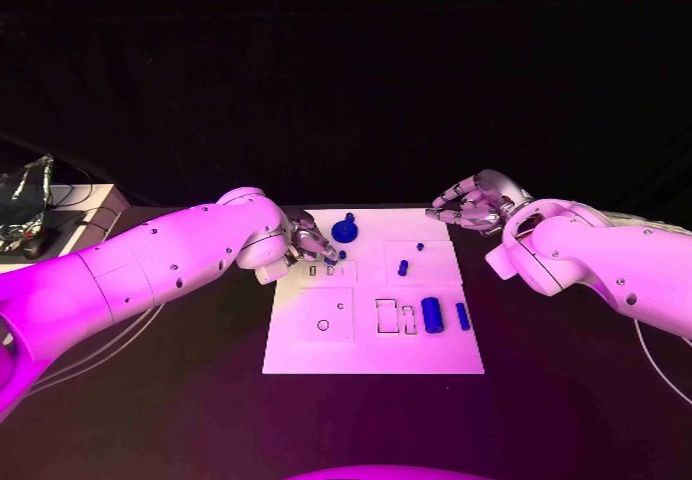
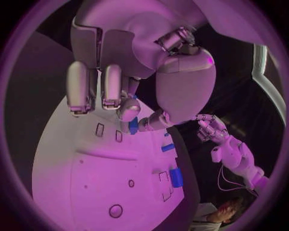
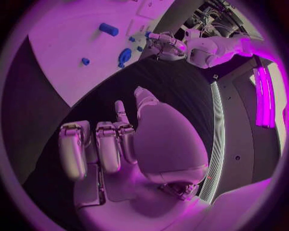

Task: Assemble the parts on the task board

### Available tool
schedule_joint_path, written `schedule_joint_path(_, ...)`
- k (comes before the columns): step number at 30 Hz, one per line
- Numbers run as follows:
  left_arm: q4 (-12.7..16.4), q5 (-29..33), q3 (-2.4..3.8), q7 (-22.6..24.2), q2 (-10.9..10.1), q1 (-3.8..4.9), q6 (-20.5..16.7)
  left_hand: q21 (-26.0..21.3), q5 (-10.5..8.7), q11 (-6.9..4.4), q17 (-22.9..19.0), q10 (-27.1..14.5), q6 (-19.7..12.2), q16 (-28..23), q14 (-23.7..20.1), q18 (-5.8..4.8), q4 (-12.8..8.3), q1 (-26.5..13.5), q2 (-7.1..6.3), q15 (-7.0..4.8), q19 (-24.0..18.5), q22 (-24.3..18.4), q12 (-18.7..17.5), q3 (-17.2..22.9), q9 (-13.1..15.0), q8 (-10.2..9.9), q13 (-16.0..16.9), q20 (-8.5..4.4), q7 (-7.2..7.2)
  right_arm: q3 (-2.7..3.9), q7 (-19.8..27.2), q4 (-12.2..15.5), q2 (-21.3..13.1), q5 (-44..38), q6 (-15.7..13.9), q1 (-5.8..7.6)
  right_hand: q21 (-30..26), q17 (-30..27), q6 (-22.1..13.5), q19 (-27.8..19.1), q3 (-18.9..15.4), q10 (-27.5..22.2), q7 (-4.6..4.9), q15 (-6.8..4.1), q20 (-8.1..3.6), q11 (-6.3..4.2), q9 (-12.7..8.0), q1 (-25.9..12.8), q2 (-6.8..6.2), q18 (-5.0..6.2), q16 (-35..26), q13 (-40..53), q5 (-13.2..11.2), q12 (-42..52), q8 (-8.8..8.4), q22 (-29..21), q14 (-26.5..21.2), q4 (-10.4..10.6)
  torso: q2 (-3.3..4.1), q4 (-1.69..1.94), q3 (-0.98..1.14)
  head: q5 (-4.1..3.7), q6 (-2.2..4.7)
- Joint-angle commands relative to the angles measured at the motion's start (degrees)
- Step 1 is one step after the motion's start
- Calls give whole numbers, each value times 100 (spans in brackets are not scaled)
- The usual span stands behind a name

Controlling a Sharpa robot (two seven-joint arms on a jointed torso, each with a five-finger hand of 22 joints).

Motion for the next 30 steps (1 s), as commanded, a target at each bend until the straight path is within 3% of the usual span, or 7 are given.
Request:
schedule_joint_path(1,21,-364,-17,8,4,-28,-343,38,-12,0,1509,9,486,36,595,-69,-617,58,30,-42,45,510,-45,571,1299,-5,-68,6,-449,-1,27,-1,1,-47,88,-4,-21,1382,-44,497,36,555,-5,-34,-51,-30,12,-51,-1,-67,-1,1470,30,12,26,1336,575,-9,0,5,1,0,-17)
schedule_joint_path(4,29,-363,-68,-6,5,-51,-411,43,-51,-13,1509,7,524,36,595,-72,-587,55,36,-55,55,522,-111,528,1331,14,-156,-6,-466,-1,31,0,1,-46,90,-4,-21,1382,-44,497,36,555,-5,-34,-51,-30,12,-51,-1,-67,-1,1470,30,12,26,1336,575,-9,-1,10,-1,-6,-32)
schedule_joint_path(6,37,-318,-122,-25,4,-64,-443,39,-123,-41,1509,-6,569,36,595,-71,-422,-15,101,-79,56,519,-240,409,1445,87,-341,-28,-504,-1,34,0,1,-46,91,-5,-21,1382,-44,497,36,555,-5,-34,-51,-30,12,-51,-1,-67,-1,1470,30,12,26,1336,575,-9,4,2,-8,-2,-51)
schedule_joint_path(10,57,-289,-185,-35,-9,-90,-511,37,-97,-73,1509,19,550,36,595,-71,-407,32,102,-106,59,521,-207,411,1570,172,-333,-50,-536,-1,39,3,-5,-46,90,-5,-25,1374,-45,496,36,552,-5,-33,-51,-30,13,-58,-1,-66,-3,1468,34,9,27,1333,574,-9,4,1,-7,-6,-81)
schedule_joint_path(22,149,-280,-225,-63,-44,-159,-620,35,-81,-86,1501,1,539,31,593,-71,-412,58,82,-119,59,519,-254,440,1636,216,-418,-63,-549,-1,43,11,-20,-46,97,-5,-32,1376,-48,492,37,542,-5,-34,-51,-30,16,-68,-3,-64,-3,1459,41,-2,29,1328,574,-10,0,5,-12,1,-138)
schedule_joint_path(30,163,-275,-227,-126,-33,-168,-498,35,-81,-87,1497,-12,537,29,592,-71,-412,60,80,-120,59,519,-283,443,1641,218,-459,-64,-549,-1,45,18,-28,-46,101,-5,-32,1376,-48,492,37,542,-5,-34,-51,-30,16,-68,-3,-64,-3,1459,41,-2,29,1328,574,-10,1,5,-7,5,-154)
